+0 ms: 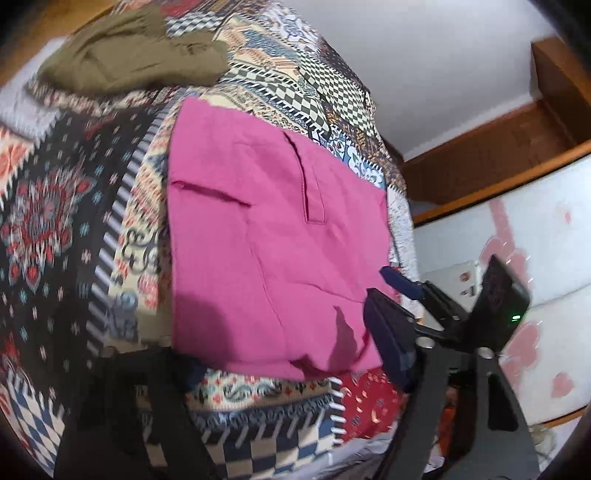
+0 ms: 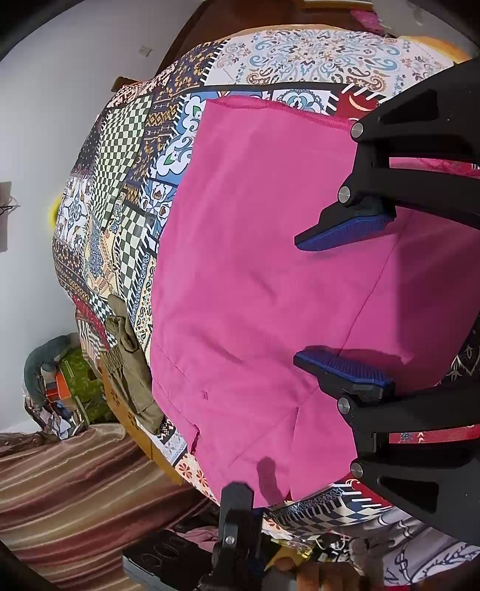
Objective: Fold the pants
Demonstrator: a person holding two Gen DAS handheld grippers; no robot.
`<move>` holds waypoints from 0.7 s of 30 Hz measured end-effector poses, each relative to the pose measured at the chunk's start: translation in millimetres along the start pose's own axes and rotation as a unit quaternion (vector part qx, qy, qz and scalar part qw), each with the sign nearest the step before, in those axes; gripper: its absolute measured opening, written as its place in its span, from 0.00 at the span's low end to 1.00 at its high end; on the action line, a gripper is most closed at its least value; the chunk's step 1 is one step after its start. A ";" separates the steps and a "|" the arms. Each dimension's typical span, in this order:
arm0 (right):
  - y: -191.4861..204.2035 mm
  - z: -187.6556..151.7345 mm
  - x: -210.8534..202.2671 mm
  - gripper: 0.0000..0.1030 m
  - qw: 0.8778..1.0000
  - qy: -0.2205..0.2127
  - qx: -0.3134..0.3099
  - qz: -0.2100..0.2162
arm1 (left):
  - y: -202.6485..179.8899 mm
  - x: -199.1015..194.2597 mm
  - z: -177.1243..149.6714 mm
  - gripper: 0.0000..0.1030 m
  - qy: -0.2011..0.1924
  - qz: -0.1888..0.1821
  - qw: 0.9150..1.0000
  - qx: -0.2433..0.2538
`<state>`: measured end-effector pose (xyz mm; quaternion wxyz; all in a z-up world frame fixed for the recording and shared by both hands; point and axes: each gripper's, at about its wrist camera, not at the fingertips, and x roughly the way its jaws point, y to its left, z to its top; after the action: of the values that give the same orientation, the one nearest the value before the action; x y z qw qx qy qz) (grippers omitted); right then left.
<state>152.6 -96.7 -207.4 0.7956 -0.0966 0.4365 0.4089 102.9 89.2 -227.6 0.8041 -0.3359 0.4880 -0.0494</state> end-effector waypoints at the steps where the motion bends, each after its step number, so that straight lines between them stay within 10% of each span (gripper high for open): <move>1: 0.1 0.0 0.0 0.51 1.000 0.000 0.000 0.000 | -2.3 2.8 1.8 0.65 -0.001 0.009 1.000 0.008; 6: 0.3 -0.1 0.3 0.51 1.000 0.000 -0.001 -0.002 | -16.6 11.5 5.8 0.36 -0.026 0.092 0.993 0.066; 21: 12.4 20.1 2.0 0.51 1.000 -0.003 -0.011 0.005 | -48.1 -12.1 -6.2 0.21 -0.141 0.221 0.942 0.208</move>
<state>156.4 -77.3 -194.4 0.7939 -0.1018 0.4302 0.4174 103.5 54.0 -192.0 0.9072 -0.0484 0.4107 0.0770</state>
